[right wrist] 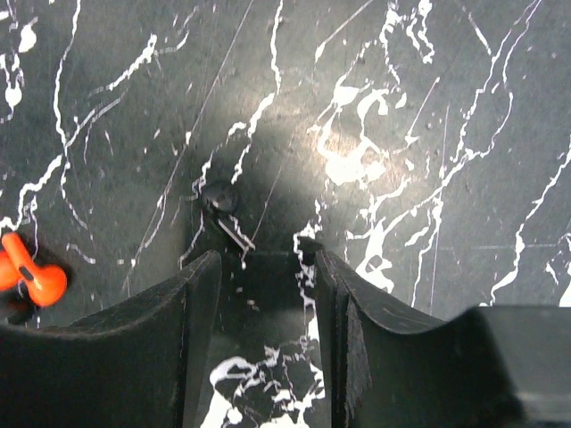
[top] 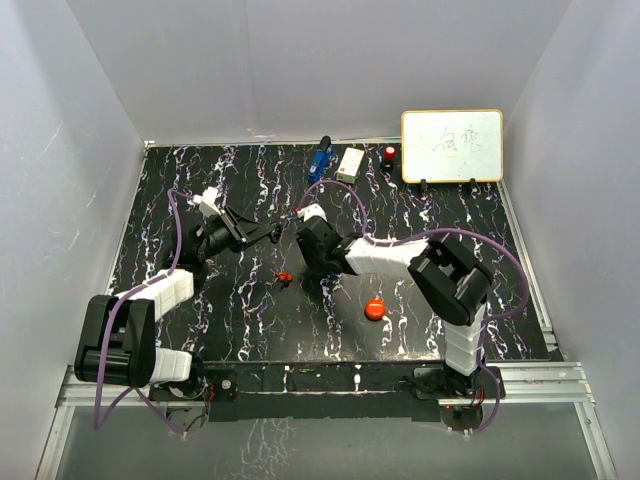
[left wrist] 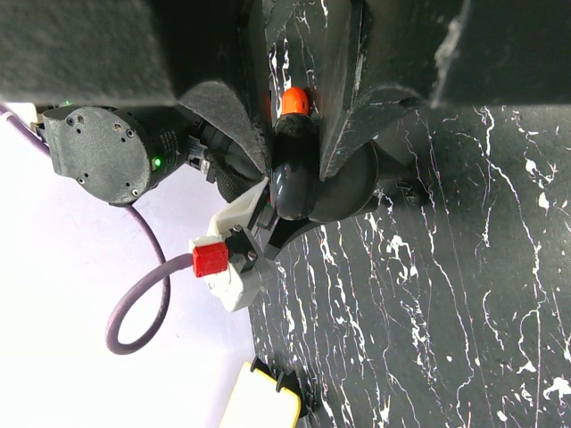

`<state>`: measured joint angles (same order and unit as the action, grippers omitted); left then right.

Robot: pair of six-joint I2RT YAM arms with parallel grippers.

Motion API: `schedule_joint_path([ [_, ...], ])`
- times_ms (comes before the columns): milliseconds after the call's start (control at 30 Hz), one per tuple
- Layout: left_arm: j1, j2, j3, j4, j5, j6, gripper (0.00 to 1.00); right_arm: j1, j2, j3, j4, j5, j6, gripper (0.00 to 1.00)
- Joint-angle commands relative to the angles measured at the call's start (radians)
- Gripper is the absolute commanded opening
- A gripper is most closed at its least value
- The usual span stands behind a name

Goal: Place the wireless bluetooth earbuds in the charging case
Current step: Pick up the earbud from the center of the board.

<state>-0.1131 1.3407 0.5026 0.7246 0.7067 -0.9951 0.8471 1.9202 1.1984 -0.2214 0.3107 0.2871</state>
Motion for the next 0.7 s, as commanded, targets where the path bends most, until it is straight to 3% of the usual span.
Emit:
schedule_joint_path([
  [0,0.005,-0.012,-0.007,0.020,0.019,-0.001,0.00,-0.006,-0.096,-0.022,0.043,-0.071,-0.027,0.44],
  [233,0.006,-0.016,-0.016,0.026,0.018,-0.005,0.00,-0.007,-0.084,0.025,0.034,-0.140,-0.038,0.45],
  [667,0.029,-0.032,-0.023,0.020,0.022,-0.016,0.00,-0.006,0.003,0.072,0.040,-0.118,-0.029,0.44],
])
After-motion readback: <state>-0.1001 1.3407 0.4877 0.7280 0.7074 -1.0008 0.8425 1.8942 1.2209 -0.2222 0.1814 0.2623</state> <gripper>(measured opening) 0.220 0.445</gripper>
